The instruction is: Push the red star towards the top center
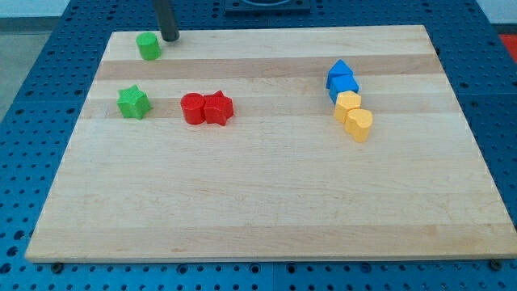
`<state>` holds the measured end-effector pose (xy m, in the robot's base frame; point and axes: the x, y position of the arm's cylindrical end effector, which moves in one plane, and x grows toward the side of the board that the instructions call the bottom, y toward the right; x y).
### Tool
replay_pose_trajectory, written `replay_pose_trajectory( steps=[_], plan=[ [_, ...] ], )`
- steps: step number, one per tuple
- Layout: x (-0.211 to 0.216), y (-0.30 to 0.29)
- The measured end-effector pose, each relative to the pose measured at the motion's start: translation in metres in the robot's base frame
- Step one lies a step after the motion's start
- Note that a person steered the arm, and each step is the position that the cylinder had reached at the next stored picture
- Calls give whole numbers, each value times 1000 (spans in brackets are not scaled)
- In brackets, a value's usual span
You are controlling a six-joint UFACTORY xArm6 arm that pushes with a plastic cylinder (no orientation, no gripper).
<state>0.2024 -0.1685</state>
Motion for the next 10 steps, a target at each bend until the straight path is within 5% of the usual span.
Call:
replay_pose_trajectory(
  steps=[3,8,10],
  plan=[
    [37,57],
    [248,44],
    [223,65]
  ],
)
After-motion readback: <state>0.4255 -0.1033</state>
